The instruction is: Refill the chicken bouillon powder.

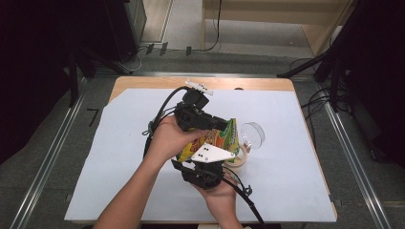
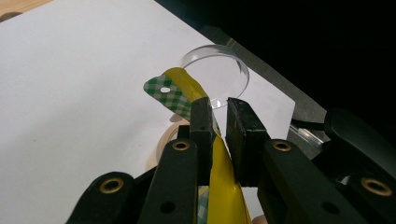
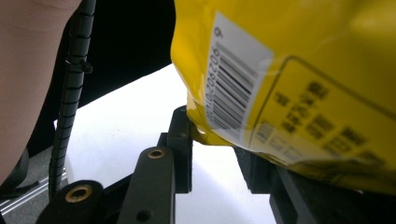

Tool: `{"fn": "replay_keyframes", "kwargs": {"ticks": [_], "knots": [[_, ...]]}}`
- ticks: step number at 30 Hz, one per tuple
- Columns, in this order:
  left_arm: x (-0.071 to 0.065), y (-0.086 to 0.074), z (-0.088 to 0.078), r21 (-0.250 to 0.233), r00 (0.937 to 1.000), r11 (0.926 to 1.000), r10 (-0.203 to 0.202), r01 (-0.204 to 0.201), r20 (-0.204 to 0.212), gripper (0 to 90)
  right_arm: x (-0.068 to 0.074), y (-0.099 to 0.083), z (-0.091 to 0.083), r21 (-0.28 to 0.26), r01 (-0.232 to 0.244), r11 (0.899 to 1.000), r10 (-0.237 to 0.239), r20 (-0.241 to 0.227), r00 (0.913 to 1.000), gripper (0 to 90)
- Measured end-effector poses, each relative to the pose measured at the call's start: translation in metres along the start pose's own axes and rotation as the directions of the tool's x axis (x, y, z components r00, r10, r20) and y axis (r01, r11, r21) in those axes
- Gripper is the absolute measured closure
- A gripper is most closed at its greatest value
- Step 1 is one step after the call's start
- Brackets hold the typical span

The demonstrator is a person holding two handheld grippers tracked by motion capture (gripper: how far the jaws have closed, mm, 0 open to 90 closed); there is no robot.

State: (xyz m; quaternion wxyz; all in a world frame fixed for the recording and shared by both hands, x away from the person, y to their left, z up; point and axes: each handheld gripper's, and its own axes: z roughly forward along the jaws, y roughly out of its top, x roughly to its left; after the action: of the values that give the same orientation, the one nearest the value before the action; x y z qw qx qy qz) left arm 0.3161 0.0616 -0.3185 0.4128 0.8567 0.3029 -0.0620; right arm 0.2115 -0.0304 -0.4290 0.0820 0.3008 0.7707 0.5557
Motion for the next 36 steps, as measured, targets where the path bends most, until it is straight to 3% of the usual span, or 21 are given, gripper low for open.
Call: {"fn": "replay_keyframes", "kwargs": {"ticks": [13,36], "knots": [[0.003,0.0,-0.002,-0.013,1.0,0.9999,-0.009,0.009,0.003,80.2,0.0,0.001,-0.002,0.004,0.021,1.0,-0.021,0.006,0.9998,69.6],[-0.014,0.001,0.0,0.01,0.9993,0.9995,0.029,-0.029,-0.022,81.5,-0.003,0.0,0.0,-0.008,-0.01,1.0,0.01,-0.001,1.0,70.5]]}}
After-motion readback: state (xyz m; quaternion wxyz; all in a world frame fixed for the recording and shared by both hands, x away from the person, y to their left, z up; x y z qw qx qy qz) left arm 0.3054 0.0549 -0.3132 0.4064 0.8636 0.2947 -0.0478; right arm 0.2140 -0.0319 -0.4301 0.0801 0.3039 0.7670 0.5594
